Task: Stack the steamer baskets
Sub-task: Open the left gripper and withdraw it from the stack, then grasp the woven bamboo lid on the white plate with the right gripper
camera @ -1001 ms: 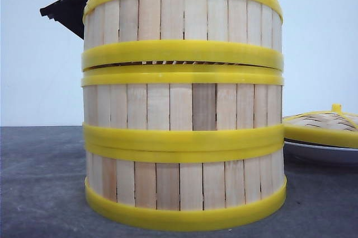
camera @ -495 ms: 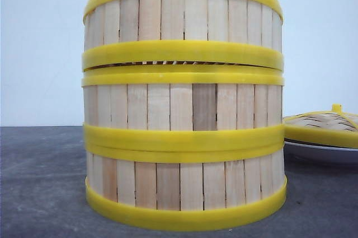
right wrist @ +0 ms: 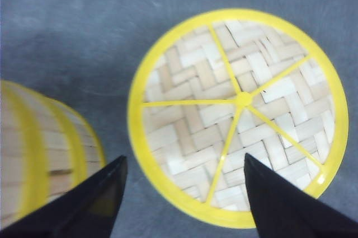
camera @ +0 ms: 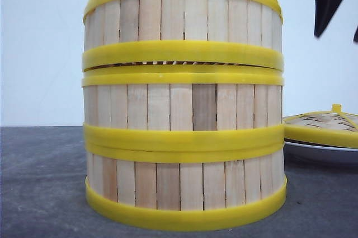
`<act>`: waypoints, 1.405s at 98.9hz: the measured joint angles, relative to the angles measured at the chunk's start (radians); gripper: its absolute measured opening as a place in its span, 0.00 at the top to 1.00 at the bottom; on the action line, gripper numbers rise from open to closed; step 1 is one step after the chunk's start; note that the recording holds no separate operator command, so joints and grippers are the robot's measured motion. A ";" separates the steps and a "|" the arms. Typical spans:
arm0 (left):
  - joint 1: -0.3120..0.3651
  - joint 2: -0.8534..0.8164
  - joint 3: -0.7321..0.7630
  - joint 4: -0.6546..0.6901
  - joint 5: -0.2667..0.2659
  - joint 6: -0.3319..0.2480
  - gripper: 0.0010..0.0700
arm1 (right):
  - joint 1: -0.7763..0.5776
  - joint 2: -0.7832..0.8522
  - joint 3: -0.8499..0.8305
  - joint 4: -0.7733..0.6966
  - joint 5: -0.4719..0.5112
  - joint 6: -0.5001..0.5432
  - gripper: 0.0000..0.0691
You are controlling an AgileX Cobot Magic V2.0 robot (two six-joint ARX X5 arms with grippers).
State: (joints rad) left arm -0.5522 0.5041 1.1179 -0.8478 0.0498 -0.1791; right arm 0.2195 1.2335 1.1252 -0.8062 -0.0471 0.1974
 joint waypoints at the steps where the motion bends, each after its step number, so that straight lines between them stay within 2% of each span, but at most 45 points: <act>1: 0.000 -0.008 -0.006 -0.005 0.000 -0.001 0.58 | -0.003 0.007 0.000 0.002 -0.003 -0.001 0.42; 20: 0.000 -0.096 -0.041 -0.077 0.001 -0.017 0.58 | -0.042 0.138 0.000 0.064 -0.006 -0.008 0.50; 41: 0.000 -0.114 -0.041 -0.084 0.001 -0.021 0.58 | -0.072 0.233 0.000 0.112 -0.006 -0.010 0.51; 62: 0.000 -0.114 -0.041 -0.088 0.001 -0.024 0.58 | -0.100 0.268 0.000 0.149 -0.006 -0.018 0.53; 95: 0.000 -0.115 -0.041 -0.087 0.001 -0.024 0.58 | -0.122 0.320 0.000 0.170 -0.023 -0.018 0.63; 139: 0.000 -0.115 -0.041 -0.087 0.001 -0.024 0.58 | -0.122 0.325 0.000 0.206 -0.028 -0.018 0.89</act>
State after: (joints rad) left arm -0.5522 0.3893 1.0767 -0.9344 0.0509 -0.2028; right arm 0.0978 1.5589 1.1252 -0.6003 -0.0753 0.1795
